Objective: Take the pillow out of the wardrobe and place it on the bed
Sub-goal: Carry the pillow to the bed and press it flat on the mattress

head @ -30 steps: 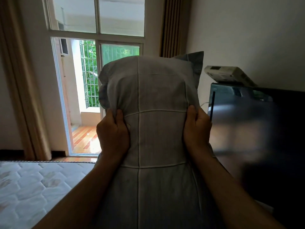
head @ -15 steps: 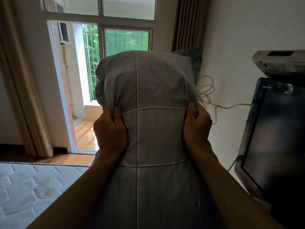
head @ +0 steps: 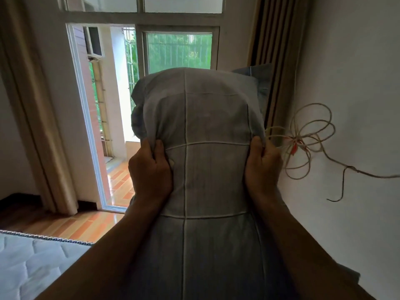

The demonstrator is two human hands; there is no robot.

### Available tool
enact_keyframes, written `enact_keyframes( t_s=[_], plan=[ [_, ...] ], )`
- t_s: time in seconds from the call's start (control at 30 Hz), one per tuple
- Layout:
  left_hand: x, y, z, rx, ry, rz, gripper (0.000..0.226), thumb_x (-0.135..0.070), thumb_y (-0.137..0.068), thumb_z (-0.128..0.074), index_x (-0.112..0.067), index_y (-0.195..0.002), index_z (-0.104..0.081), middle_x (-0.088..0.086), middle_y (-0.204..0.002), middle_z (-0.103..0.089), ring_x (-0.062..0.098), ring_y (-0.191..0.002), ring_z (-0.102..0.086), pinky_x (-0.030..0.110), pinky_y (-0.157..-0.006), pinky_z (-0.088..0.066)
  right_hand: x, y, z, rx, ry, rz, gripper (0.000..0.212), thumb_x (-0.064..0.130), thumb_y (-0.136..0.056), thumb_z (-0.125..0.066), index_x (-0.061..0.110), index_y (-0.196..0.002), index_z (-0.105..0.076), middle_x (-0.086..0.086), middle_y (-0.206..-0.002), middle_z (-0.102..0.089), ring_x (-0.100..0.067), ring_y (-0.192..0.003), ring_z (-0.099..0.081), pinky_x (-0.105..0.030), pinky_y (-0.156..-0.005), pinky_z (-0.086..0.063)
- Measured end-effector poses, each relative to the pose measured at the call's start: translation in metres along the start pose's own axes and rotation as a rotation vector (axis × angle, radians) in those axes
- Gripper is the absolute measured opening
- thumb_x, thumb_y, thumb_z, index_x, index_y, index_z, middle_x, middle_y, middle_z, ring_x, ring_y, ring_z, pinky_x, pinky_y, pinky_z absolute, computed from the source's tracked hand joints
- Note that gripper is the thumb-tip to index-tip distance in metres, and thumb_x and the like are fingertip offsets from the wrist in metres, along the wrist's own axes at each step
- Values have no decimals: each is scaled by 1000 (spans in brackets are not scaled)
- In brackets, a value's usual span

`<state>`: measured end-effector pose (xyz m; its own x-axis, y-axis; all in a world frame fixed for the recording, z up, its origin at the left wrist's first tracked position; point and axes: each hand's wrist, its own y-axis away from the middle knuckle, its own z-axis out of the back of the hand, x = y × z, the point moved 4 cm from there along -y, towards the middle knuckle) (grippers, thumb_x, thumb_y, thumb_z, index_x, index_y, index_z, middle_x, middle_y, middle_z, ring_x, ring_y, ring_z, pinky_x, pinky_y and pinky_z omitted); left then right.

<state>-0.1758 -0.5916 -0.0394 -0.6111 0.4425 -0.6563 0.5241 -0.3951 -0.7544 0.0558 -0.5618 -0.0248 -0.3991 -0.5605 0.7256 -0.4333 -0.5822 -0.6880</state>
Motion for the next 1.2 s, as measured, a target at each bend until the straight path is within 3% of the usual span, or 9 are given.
enact_keyframes(
  t_s=[0.2,0.4,0.53,0.63,0.83,0.9,1.07,1.13,1.2],
  plan=[
    [53,-41,-68,-10,-11,14,34,-29,-99,-45,0,-91,-62,0,-75,-58,7,-61,-51,14,-61,-38,-53,-48,-70,27,1,-9,37,31,-101,-42,10,-75,-57,-11,-69,-57,-28,-66,-56,-47,-65,-51],
    [118,-92,-133,-18,3,-6,35,-29,-98,-47,1,-88,-62,1,-74,-59,15,-62,-53,20,-63,-42,-104,-88,-149,83,-31,-25,39,31,-102,-40,4,-82,-59,-16,-75,-60,-30,-70,-57,-48,-66,-51],
    [159,-137,-175,-14,25,-23,34,-29,-98,-47,-1,-86,-60,12,-73,-63,20,-62,-55,29,-64,-46,-129,-121,-206,71,-28,-33,37,30,-102,-41,9,-77,-57,-3,-66,-54,-13,-59,-50,-30,-58,-41],
    [180,-167,-201,-21,15,-63,36,-33,-97,-44,-3,-84,-59,8,-68,-58,22,-61,-54,30,-61,-45,-144,-142,-240,52,-11,-41,36,31,-101,-41,11,-75,-57,-4,-69,-57,-7,-60,-48,-25,-54,-36],
    [222,-205,-248,-21,-20,-70,39,-36,-97,-42,-3,-86,-60,14,-72,-64,27,-63,-58,42,-64,-53,-185,-181,-302,66,5,-21,38,31,-102,-40,5,-83,-60,-15,-78,-61,-24,-70,-54,-34,-62,-38],
    [239,-218,-260,-23,-54,-69,40,-35,-97,-41,-1,-85,-59,17,-70,-62,30,-64,-57,44,-61,-49,-198,-192,-326,66,-10,-23,38,32,-101,-41,7,-79,-58,-10,-74,-60,-20,-68,-53,-31,-60,-33],
    [284,-241,-294,-85,-155,-63,34,-27,-98,-44,-2,-79,-57,0,-61,-49,13,-53,-43,17,-49,-27,-244,-217,-396,125,-67,-34,34,33,-100,-41,17,-72,-52,1,-66,-53,-2,-58,-46,-24,-52,-32],
    [302,-252,-310,-103,-194,-68,28,-24,-97,-46,-8,-75,-52,-1,-59,-47,11,-51,-39,18,-48,-25,-265,-230,-425,148,-104,-44,35,33,-100,-42,19,-68,-49,4,-63,-50,4,-56,-47,-12,-49,-33],
    [318,-262,-326,-125,-247,-70,26,-21,-97,-47,-12,-73,-48,8,-57,-50,18,-53,-40,27,-52,-20,-284,-243,-456,193,-144,-52,36,32,-101,-42,14,-71,-52,3,-63,-51,4,-55,-47,-10,-49,-32]
  ],
)
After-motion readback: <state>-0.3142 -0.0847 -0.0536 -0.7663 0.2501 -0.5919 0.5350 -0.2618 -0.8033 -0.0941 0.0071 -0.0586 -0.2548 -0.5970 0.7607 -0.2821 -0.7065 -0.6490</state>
